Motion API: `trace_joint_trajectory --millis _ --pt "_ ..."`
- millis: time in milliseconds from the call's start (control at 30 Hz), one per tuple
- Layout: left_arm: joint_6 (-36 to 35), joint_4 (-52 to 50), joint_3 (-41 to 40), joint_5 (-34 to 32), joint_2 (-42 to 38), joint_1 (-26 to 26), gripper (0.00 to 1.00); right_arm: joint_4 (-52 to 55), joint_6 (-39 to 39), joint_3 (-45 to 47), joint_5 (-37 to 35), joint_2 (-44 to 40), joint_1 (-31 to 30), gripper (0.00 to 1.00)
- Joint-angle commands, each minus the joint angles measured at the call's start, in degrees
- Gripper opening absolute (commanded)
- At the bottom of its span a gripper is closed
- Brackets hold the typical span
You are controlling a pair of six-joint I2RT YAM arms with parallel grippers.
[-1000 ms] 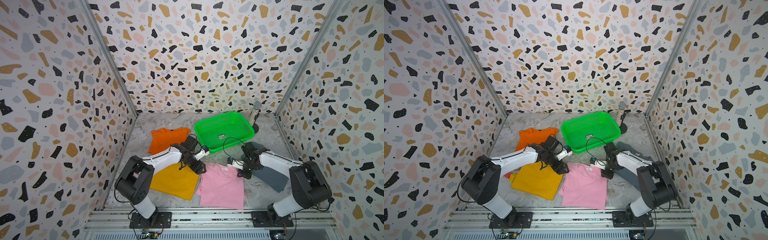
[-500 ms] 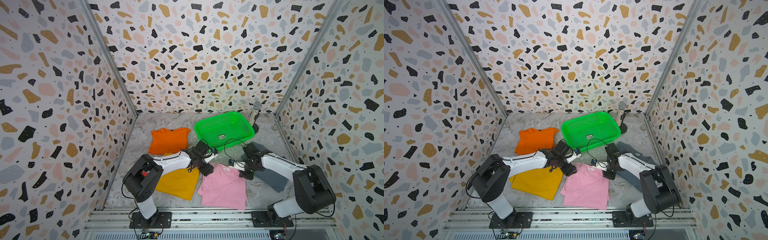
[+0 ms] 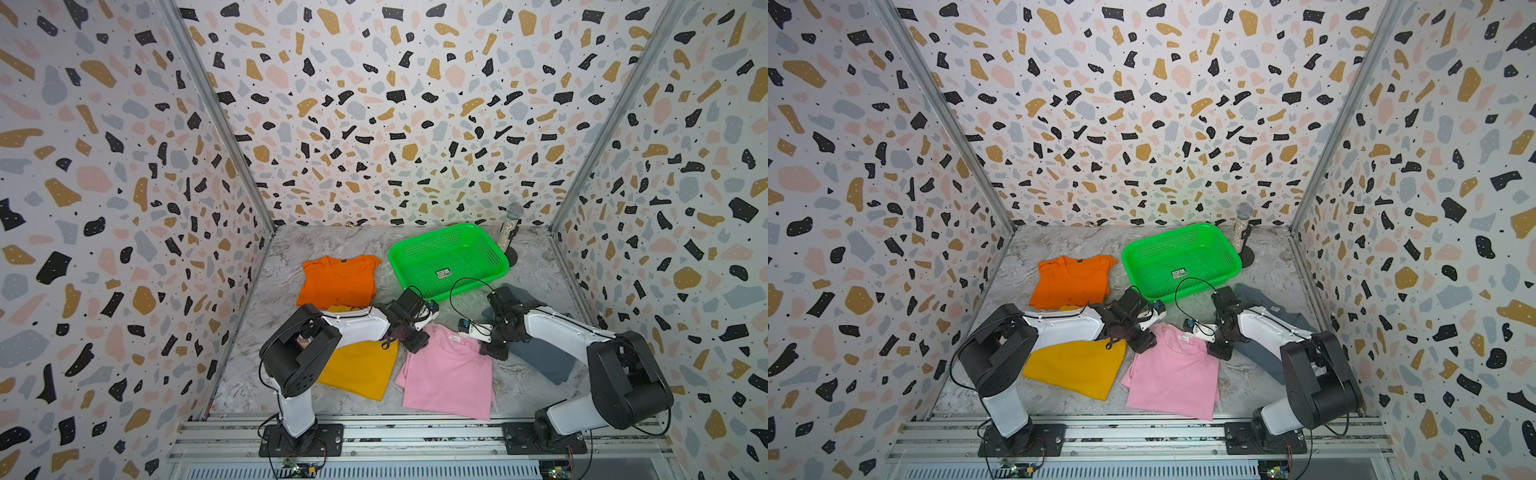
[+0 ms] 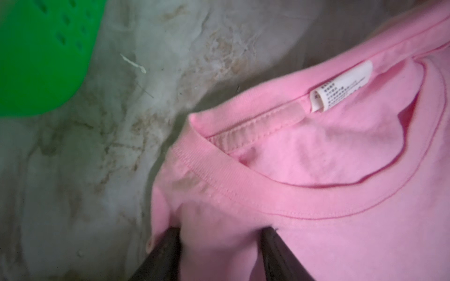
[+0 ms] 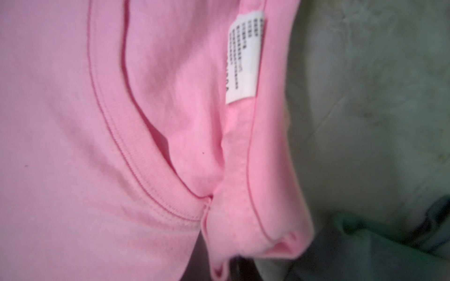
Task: Put the folded t-shirts into the basket
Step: Pick up the T-shirt from the center of the board.
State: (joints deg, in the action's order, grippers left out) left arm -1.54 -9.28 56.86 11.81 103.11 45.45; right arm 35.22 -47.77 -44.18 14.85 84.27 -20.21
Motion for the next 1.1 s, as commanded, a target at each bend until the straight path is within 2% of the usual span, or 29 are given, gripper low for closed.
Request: trace_joint_trajectory --millis 0,133,233,400,600,867,1067 --pt "1.52 3.92 -3.2 0.92 0.44 0.34 0.39 0.94 0.7 0.02 1.28 -0.86 0.26 0.0" --pt "1.88 6.55 -4.91 1.29 -1.92 0.34 0.14 -0.42 1.88 0.05 1.63 -1.24 0.32 0.0" --pt "1.96 8.74 -6.52 2.33 -5.16 0.34 0.01 -1.47 2.75 0.11 1.56 -2.51 0.87 0.0" --pt "1.59 8.73 -5.98 4.67 -9.83 0.12 0.0 -2.78 4.81 -0.41 2.14 -6.32 2.49 0.0" --pt "-0.91 5.11 -1.5 7.52 -14.47 -1.0 0.0 -1.23 6.75 -4.1 2.68 -10.76 2.72 0.0" --pt "-3.96 0.99 5.07 9.04 -18.56 -1.74 0.0 5.28 7.26 -14.84 -4.83 -11.8 2.72 0.0" --pt "-3.73 0.7 10.33 7.66 -18.22 -3.24 0.0 7.52 7.32 -25.2 -13.07 -8.36 2.72 0.0"
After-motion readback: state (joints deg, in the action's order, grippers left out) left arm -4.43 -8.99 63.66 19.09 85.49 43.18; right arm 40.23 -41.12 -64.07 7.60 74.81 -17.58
